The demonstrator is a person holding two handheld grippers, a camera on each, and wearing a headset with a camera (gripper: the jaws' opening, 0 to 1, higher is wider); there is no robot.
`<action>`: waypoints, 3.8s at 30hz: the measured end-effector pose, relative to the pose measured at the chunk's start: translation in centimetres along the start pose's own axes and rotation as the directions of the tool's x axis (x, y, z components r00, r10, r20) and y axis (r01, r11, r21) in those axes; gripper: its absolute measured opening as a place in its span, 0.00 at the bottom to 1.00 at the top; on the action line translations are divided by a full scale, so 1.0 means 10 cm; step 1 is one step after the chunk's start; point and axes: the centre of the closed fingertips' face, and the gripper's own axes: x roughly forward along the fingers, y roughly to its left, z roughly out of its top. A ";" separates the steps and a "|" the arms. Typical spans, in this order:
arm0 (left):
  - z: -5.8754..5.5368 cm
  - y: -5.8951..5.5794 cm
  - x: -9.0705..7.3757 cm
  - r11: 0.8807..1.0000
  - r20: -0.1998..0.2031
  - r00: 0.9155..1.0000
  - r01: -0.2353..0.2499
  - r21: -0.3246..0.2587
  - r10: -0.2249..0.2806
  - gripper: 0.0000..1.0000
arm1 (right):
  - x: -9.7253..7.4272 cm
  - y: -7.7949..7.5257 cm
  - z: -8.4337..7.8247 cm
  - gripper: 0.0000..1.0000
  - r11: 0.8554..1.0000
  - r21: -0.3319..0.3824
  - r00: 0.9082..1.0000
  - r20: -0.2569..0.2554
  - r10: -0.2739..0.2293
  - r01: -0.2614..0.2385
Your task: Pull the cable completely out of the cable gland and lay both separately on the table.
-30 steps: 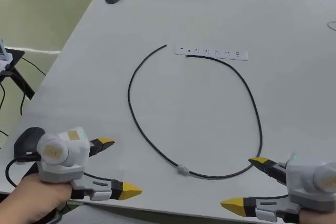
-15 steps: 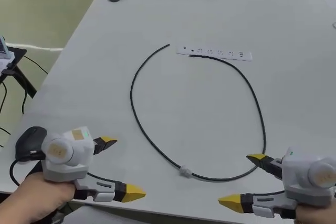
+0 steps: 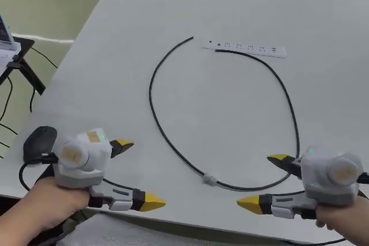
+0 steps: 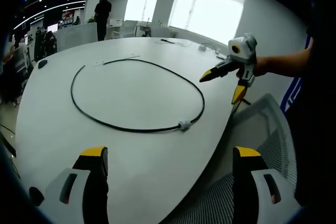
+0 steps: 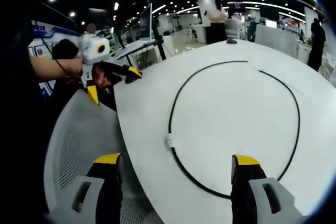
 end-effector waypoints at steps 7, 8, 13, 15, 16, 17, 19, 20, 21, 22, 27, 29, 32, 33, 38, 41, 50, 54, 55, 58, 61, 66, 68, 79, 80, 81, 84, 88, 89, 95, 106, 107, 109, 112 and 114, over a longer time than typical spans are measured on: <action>-0.02 0.03 -0.01 1.000 -0.003 1.000 0.000 -0.003 0.000 0.98 | 0.18 0.05 0.02 0.79 0.999 -0.041 0.999 -0.047 0.015 -0.017; -0.02 0.03 -0.01 1.000 -0.002 1.000 0.000 -0.005 0.000 0.98 | 0.20 0.05 0.04 0.78 0.999 -0.050 0.999 -0.053 0.014 -0.017; -0.03 0.02 0.00 1.000 -0.004 1.000 0.005 -0.004 -0.005 0.98 | 0.32 0.02 0.06 0.69 0.998 -0.054 0.997 -0.081 0.015 -0.020; -0.03 0.02 0.01 1.000 -0.001 1.000 0.007 -0.004 -0.007 0.97 | 0.38 0.02 0.03 0.66 0.997 -0.080 0.994 -0.104 0.017 -0.025; -0.03 0.02 0.02 1.000 0.000 1.000 0.009 -0.005 -0.009 0.97 | 0.40 0.03 0.03 0.65 0.996 -0.084 0.994 -0.111 0.017 -0.027; -0.04 0.01 0.02 1.000 -0.002 1.000 0.010 -0.008 -0.010 0.97 | 0.42 0.03 0.02 0.64 0.996 -0.086 0.993 -0.116 0.019 -0.029; -0.06 0.01 0.02 1.000 -0.011 1.000 0.014 -0.007 -0.014 0.97 | 0.47 0.05 0.03 0.59 0.995 -0.087 0.991 -0.127 0.028 -0.039; -0.06 0.00 0.02 1.000 -0.011 1.000 0.017 -0.006 -0.017 0.97 | 0.49 0.06 0.03 0.57 0.995 -0.090 0.991 -0.130 0.031 -0.043; -0.06 0.00 0.02 1.000 -0.009 1.000 0.018 -0.005 -0.018 0.97 | 0.50 0.07 0.03 0.56 0.995 -0.092 0.991 -0.133 0.033 -0.046; -0.05 0.00 0.02 1.000 -0.008 1.000 0.019 -0.005 -0.019 0.97 | 0.52 0.07 0.02 0.55 0.995 -0.094 0.990 -0.135 0.033 -0.046; -0.06 0.01 0.02 1.000 -0.004 1.000 0.022 -0.011 -0.022 0.96 | 0.64 0.06 -0.05 0.45 0.993 -0.106 0.984 -0.171 0.039 -0.058; -0.08 0.03 0.01 1.000 -0.008 1.000 0.021 -0.008 -0.021 0.96 | 0.68 0.07 -0.07 0.42 0.993 -0.097 0.982 -0.185 0.048 -0.067; -0.08 0.04 0.01 1.000 -0.007 1.000 0.023 -0.012 -0.023 0.96 | 0.72 0.08 -0.08 0.39 0.992 -0.102 0.979 -0.197 0.050 -0.071; -0.09 0.04 0.01 1.000 -0.011 1.000 0.024 -0.010 -0.024 0.96 | 0.73 0.09 -0.08 0.38 0.992 -0.099 0.978 -0.201 0.052 -0.073; -0.10 0.05 0.02 1.000 -0.014 0.999 0.030 -0.008 -0.030 0.96 | 0.80 0.08 -0.10 0.33 0.992 -0.104 0.975 -0.219 0.046 -0.070; -0.11 0.06 0.03 0.999 -0.016 0.999 0.036 -0.010 -0.036 0.96 | 0.84 0.08 -0.13 0.27 0.991 -0.109 0.969 -0.241 0.046 -0.074; -0.14 0.06 0.04 0.999 -0.023 0.998 0.052 -0.011 -0.052 0.95 | 0.96 0.10 -0.20 0.21 0.989 -0.116 0.958 -0.280 0.057 -0.093; -0.15 0.05 0.04 0.998 -0.028 0.998 0.057 -0.012 -0.058 0.94 | 0.97 0.11 -0.22 0.18 0.986 -0.135 0.952 -0.299 0.057 -0.101; -0.15 0.05 0.04 0.998 -0.027 0.998 0.059 -0.012 -0.060 0.94 | 0.97 0.12 -0.22 0.17 0.985 -0.136 0.952 -0.302 0.058 -0.103; -0.16 0.05 0.03 0.998 -0.027 0.998 0.061 -0.012 -0.061 0.94 | 0.98 0.11 -0.23 0.15 0.984 -0.143 0.948 -0.315 0.057 -0.107; -0.17 0.04 0.03 0.998 -0.027 0.998 0.062 -0.015 -0.062 0.94 | 0.98 0.11 -0.25 0.14 0.983 -0.145 0.945 -0.323 0.058 -0.110; -0.17 0.03 0.02 0.998 -0.022 0.998 0.061 -0.021 -0.062 0.94 | 0.99 0.11 -0.28 0.09 0.982 -0.145 0.939 -0.337 0.063 -0.117; -0.18 0.02 0.02 0.998 -0.024 0.998 0.061 -0.021 -0.062 0.94 | 1.00 0.11 -0.28 0.09 0.983 -0.140 0.939 -0.339 0.064 -0.118; -0.21 0.01 0.02 0.998 -0.023 0.998 0.060 -0.031 -0.061 0.93 | 1.03 0.11 -0.29 0.08 0.982 -0.144 0.934 -0.352 0.061 -0.119; -0.20 0.00 0.02 0.998 -0.021 0.998 0.060 -0.032 -0.061 0.93 | 1.03 0.10 -0.28 0.08 0.981 -0.160 0.935 -0.352 0.051 -0.113; -0.20 0.01 0.02 0.998 -0.020 0.998 0.059 -0.031 -0.060 0.93 | 1.03 0.10 -0.29 0.07 0.981 -0.159 0.934 -0.354 0.049 -0.112; -0.18 -0.01 0.03 0.998 -0.018 0.998 0.060 -0.030 -0.061 0.93 | 1.02 0.11 -0.27 0.07 0.982 -0.153 0.935 -0.352 0.049 -0.109; -0.13 -0.05 0.05 0.998 -0.013 0.998 0.065 -0.025 -0.065 0.93 | 0.96 0.13 -0.23 0.07 0.982 -0.148 0.934 -0.353 0.056 -0.115; -0.11 -0.07 0.06 0.998 -0.011 0.998 0.067 -0.023 -0.067 0.93 | 0.94 0.14 -0.21 0.07 0.982 -0.150 0.934 -0.353 0.058 -0.117; -0.02 -0.16 0.14 0.997 0.000 0.997 0.078 -0.008 -0.078 0.92 | 0.83 0.20 -0.12 0.07 0.981 -0.149 0.935 -0.348 0.068 -0.127; 0.17 -0.34 0.26 0.996 0.018 0.996 0.084 0.027 -0.085 0.91 | 0.63 0.32 -0.10 0.06 0.976 -0.149 0.939 -0.329 0.103 -0.159; 0.19 -0.35 0.26 0.996 0.020 0.996 0.084 0.029 -0.085 0.91 | 0.61 0.34 -0.10 0.06 0.975 -0.151 0.939 -0.327 0.106 -0.163; 0.22 -0.37 0.27 0.996 0.024 0.996 0.086 0.031 -0.086 0.91 | 0.58 0.38 -0.07 0.06 0.974 -0.152 0.940 -0.320 0.114 -0.170; 0.26 -0.40 0.29 0.995 0.025 0.996 0.085 0.044 -0.087 0.91 | 0.54 0.42 -0.02 0.06 0.970 -0.165 0.943 -0.311 0.120 -0.178; 0.29 -0.42 0.29 0.995 0.023 0.996 0.086 0.051 -0.087 0.90 | 0.52 0.45 0.05 0.06 0.967 -0.172 0.944 -0.302 0.131 -0.189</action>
